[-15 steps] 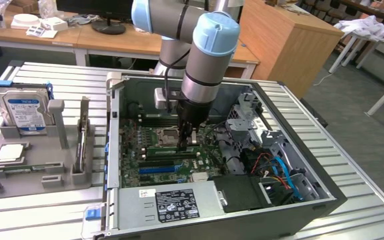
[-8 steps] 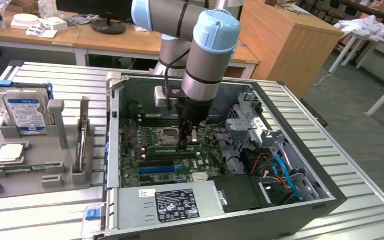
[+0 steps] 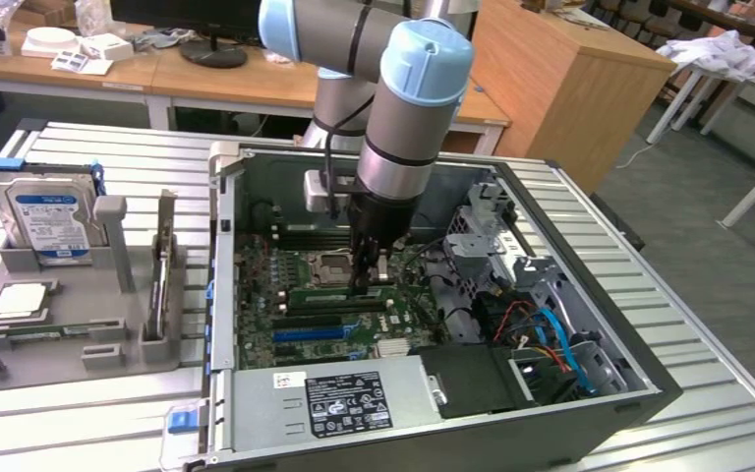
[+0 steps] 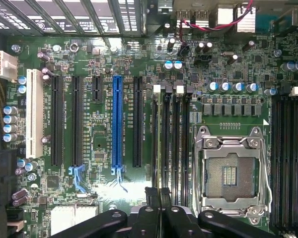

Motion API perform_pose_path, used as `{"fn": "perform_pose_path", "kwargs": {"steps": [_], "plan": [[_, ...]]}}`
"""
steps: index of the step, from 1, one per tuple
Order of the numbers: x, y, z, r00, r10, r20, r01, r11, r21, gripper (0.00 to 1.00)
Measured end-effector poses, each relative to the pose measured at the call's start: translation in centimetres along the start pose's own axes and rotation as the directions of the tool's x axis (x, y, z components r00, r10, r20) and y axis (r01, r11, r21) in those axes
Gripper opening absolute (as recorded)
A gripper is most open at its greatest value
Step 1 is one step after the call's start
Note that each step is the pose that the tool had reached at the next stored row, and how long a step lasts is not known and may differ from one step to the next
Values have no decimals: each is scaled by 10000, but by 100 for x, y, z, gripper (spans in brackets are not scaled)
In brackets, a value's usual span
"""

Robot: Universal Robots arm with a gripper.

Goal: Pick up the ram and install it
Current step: 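Insert the ram into the slot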

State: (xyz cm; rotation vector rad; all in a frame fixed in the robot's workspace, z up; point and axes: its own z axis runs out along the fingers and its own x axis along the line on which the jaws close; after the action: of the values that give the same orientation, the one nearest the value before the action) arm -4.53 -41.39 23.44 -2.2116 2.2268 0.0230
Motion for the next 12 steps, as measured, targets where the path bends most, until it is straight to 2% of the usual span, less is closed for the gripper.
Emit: {"fn": "perform_pose_path", "kwargs": {"steps": [12], "plan": [[0, 0, 48, 10000, 0, -2, 0, 10000, -1, 12]]}}
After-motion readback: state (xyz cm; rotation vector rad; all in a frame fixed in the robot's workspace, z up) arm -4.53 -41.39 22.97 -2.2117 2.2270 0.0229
